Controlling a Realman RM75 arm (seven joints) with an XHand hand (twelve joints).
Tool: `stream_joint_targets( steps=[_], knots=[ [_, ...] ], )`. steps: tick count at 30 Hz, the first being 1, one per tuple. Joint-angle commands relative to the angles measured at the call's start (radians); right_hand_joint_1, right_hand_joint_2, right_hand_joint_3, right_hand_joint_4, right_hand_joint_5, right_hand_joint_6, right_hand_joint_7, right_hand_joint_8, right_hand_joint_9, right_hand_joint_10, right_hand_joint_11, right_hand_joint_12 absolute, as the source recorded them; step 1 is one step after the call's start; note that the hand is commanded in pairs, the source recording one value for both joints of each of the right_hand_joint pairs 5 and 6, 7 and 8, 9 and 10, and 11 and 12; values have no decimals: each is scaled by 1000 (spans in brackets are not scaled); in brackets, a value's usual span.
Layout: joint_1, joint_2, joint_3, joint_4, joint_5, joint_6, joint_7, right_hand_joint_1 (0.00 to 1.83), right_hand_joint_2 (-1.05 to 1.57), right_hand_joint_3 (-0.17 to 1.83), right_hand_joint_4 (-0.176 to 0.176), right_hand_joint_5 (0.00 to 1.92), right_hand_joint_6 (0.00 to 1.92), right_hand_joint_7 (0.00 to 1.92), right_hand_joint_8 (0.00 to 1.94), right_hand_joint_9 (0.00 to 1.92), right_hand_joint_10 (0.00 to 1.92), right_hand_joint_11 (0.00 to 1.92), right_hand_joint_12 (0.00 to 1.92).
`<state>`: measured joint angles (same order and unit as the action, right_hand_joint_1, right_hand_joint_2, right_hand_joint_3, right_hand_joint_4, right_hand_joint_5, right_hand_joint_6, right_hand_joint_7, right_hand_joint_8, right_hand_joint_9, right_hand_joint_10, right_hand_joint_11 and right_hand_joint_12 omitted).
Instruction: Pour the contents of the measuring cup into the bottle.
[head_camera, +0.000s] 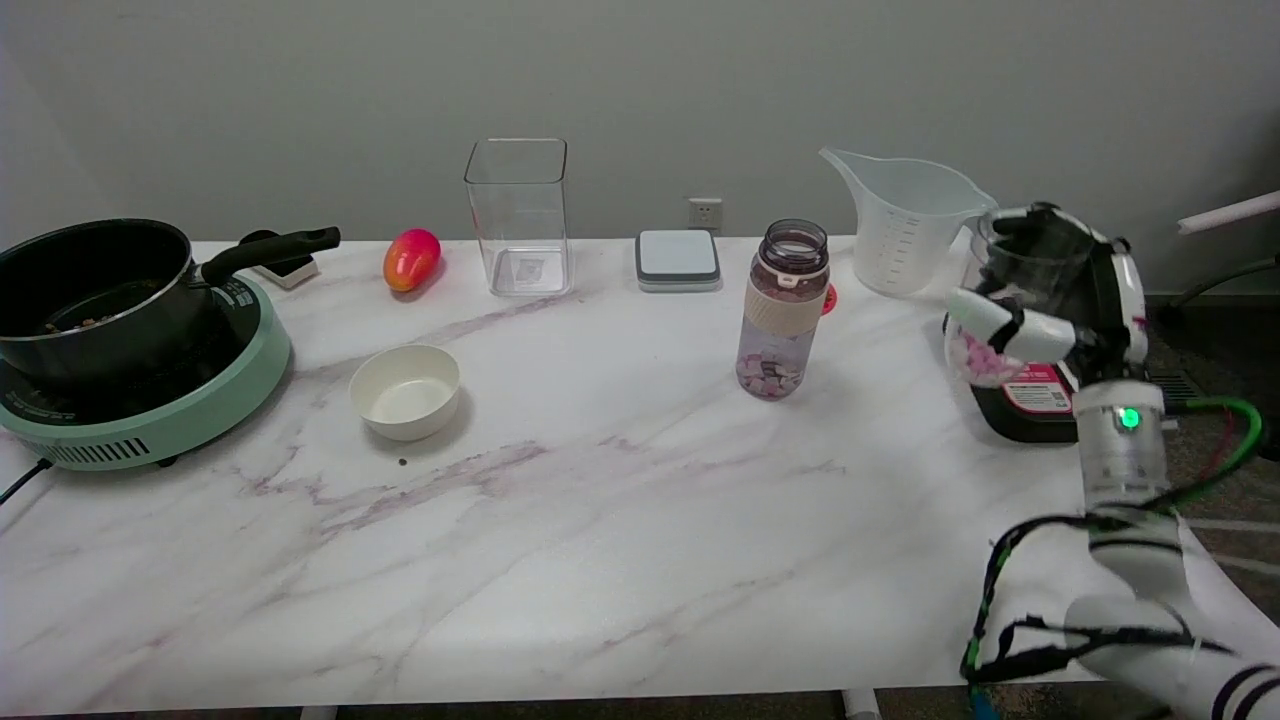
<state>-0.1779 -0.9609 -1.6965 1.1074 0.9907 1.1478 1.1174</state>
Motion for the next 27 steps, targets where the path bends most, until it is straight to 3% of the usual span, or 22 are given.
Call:
stream_joint_targets(
  steps=[1, 3, 7, 11, 18, 27],
  knots=[
    [350, 183, 189, 41, -354, -518, -69, 1374, 884, 822, 0, 1232, 1232, 1523, 1523, 1492, 1492, 1254, 1254],
    [378, 185, 201, 40, -403, -519, -92, 1398, 786, 898, 0, 1198, 1198, 1497, 1497, 1464, 1464, 1226, 1226],
    [390, 206, 254, 54, -517, -556, -88, 1476, 341, 1278, 0, 1051, 1051, 1396, 1396, 1367, 1367, 1130, 1130],
    [380, 250, 291, 68, -591, -567, -87, 1491, 205, 1402, 0, 1024, 1024, 1374, 1374, 1345, 1345, 1094, 1094],
    [354, 272, 307, 144, -721, -601, -123, 1498, 106, 1467, 0, 996, 996, 1356, 1356, 1330, 1330, 1068, 1068],
    [380, 267, 187, 154, -762, -637, -129, 1494, 120, 1460, 0, 1021, 1021, 1366, 1366, 1335, 1335, 1101, 1101]
  ],
)
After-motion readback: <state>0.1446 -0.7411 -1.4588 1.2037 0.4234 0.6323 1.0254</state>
